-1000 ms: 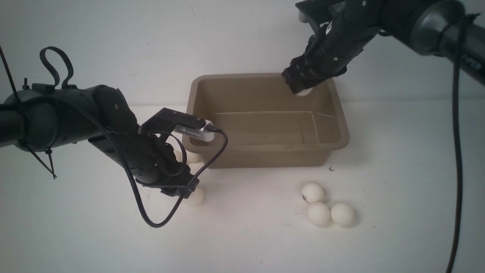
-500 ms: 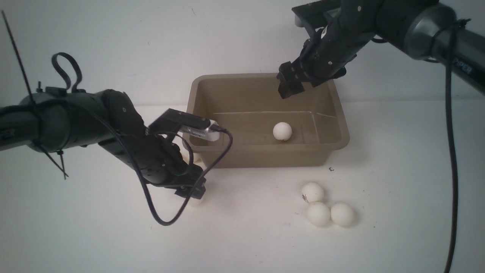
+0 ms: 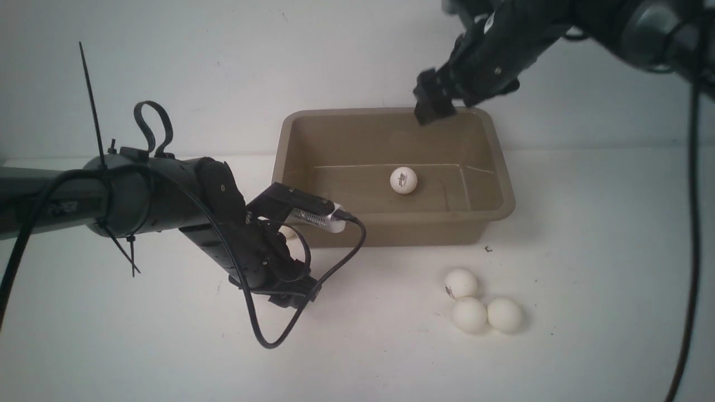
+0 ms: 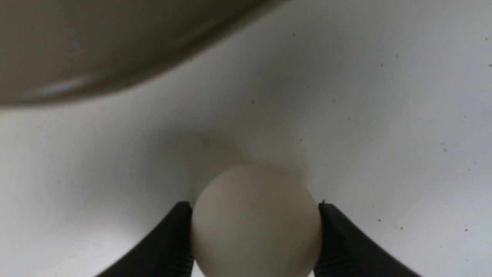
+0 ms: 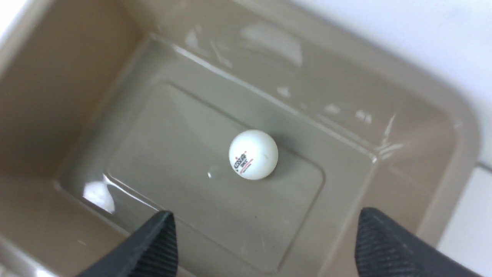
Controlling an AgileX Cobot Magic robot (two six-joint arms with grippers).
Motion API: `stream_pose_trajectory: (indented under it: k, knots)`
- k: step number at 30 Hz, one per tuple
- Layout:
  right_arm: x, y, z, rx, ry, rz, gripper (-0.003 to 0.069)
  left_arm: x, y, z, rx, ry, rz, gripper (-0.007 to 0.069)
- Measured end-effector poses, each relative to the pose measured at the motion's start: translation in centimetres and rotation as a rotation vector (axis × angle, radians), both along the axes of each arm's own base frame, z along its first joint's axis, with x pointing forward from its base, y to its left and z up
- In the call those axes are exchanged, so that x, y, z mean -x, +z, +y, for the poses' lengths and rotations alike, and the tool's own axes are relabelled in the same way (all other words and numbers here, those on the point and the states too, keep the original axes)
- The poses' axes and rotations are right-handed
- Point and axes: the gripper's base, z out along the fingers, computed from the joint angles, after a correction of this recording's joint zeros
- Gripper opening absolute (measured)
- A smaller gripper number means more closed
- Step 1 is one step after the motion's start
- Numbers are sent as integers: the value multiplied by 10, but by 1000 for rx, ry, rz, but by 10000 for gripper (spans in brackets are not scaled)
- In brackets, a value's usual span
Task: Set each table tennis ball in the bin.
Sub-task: Use the left arm to clamp the table tennis ball closest to it, then use the left arm to put the table tennis ball into the box
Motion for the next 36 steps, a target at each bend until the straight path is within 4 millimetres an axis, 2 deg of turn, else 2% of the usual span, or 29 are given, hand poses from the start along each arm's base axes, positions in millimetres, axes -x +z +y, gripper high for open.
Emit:
stream_pose_trajectory:
  k: [2, 5, 7, 9, 10, 11, 13, 14, 15, 16, 17, 19, 21, 22, 25, 28, 31, 36]
  knots:
    - [15, 27, -5, -7, 5, -21, 511, 3, 4, 1, -8, -15, 14, 353]
    - [35, 52, -13, 1, 16, -3, 479, 12, 19, 0, -2, -42, 46, 353]
    - [44, 63, -16, 5, 23, -11, 463, 20, 39, -5, 3, -78, 22, 353]
    - [52, 75, -20, 10, 22, -35, 448, 30, 74, -12, 22, -110, -93, 353]
    - [54, 77, -21, 13, 21, -38, 445, 34, 88, -15, 31, -119, -155, 353]
    - [59, 79, -23, 16, 20, -36, 442, 38, 113, -18, 56, -113, -262, 353]
    - [67, 77, -26, 22, 19, -16, 440, 38, 142, -19, 83, -85, -371, 353]
    - [67, 77, -26, 21, 19, -16, 440, 37, 144, -18, 83, -86, -383, 353]
    - [77, 70, -29, 30, 20, 23, 440, 30, 162, -18, 86, -55, -443, 353]
    - [83, 63, -31, 34, 22, 54, 440, 25, 166, -17, 68, -50, -459, 353]
    - [87, 58, -32, 37, 23, 77, 440, 21, 167, -17, 57, -45, -463, 353]
    - [104, 31, -37, 58, 27, 180, 437, 4, 162, -20, 5, -43, -444, 353]
    - [115, 21, -41, 64, 27, 207, 433, -6, 152, -23, -32, -49, -416, 353]
    - [130, 0, -47, 76, 20, 251, 427, -16, 144, -26, -53, -51, -396, 353]
    - [164, -24, -60, 65, 1, 251, 420, -39, 123, -36, -73, -51, -349, 353]
    - [188, -43, -67, 41, -14, 261, 419, -55, 113, -44, -79, -58, -344, 353]
    - [201, -64, -72, 40, -19, 288, 419, -69, 108, -50, -79, -83, -360, 353]
    - [199, -81, -72, 42, -31, 278, 419, -78, 108, -58, -46, -92, -362, 379]
